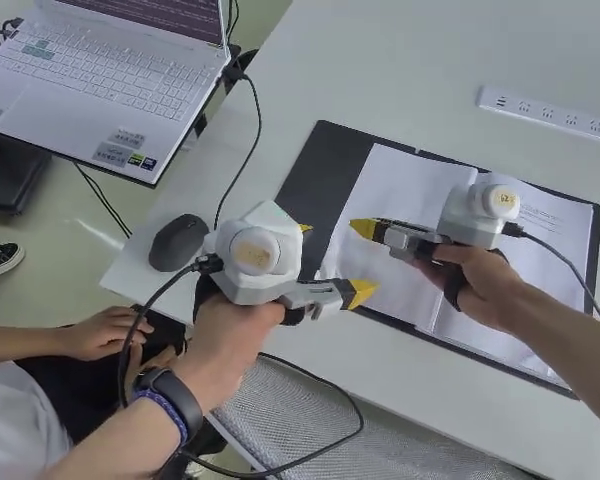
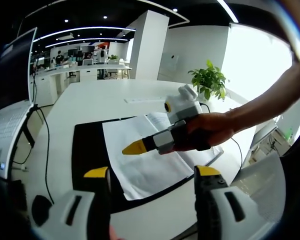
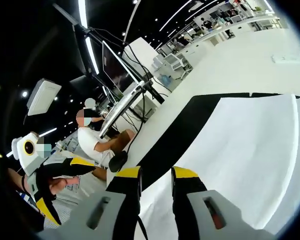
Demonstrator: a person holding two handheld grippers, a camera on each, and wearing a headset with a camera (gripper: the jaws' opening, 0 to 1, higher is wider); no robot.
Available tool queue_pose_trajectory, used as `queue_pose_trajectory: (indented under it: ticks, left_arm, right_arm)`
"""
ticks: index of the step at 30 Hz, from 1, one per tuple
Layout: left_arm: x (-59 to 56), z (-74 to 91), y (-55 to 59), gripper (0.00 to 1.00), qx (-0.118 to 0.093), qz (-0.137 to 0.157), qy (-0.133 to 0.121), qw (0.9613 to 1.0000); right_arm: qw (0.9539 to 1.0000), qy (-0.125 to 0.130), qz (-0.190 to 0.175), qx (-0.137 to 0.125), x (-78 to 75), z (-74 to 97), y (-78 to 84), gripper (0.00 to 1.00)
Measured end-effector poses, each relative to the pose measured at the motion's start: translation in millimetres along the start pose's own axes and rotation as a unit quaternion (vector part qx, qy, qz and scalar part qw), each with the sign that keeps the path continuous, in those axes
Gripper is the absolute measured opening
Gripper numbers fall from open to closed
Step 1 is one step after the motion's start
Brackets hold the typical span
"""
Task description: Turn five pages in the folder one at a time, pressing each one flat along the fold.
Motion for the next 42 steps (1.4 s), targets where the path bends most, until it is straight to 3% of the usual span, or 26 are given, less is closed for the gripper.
queue_pose_trajectory:
  ticks: [8, 13, 22, 36, 42]
  left_arm:
    - [6.9, -14.0, 6.7, 0.62, 0.018, 0.002, 0.004, 0.9998]
    - [9.5, -22.4, 9.5, 0.59, 0.027, -0.002, 0.007, 0.9996]
    - [18.1, -42.7, 16.6, 0.49, 0.047, -0.004, 0.010, 0.9988]
    - [34.7, -76.3, 39.0, 0.37, 0.092, -0.004, 0.018, 0.9956]
    - [33.9, -77.2, 44.0, 0.34, 0.111, -0.014, 0.009, 0.9937]
  right_arm:
    - [0.9985, 0.008, 0.053, -0.011, -6.9, 22.8, -18.2, 0.23]
    - [0.9975, 0.013, 0.067, -0.019, -10.8, 36.4, -24.9, 0.24]
    - [0.9940, 0.025, 0.105, -0.018, -20.7, 59.9, -26.3, 0.25]
    - [0.9943, 0.054, 0.090, -0.021, -44.1, 89.0, -13.1, 0.21]
    - [0.9947, 0.055, 0.084, -0.022, -45.4, 93.2, -9.3, 0.21]
Point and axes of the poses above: the centre of the closed fingertips' face, and the gripper's own axes: z roughly backward along the fingers, x roughly to its left, y roughly out of its underside, the point moved 6 cm from there along z, roughly backward along the fingers, and after that the axes turned 13 degrees about y, right-handed, at the moved point
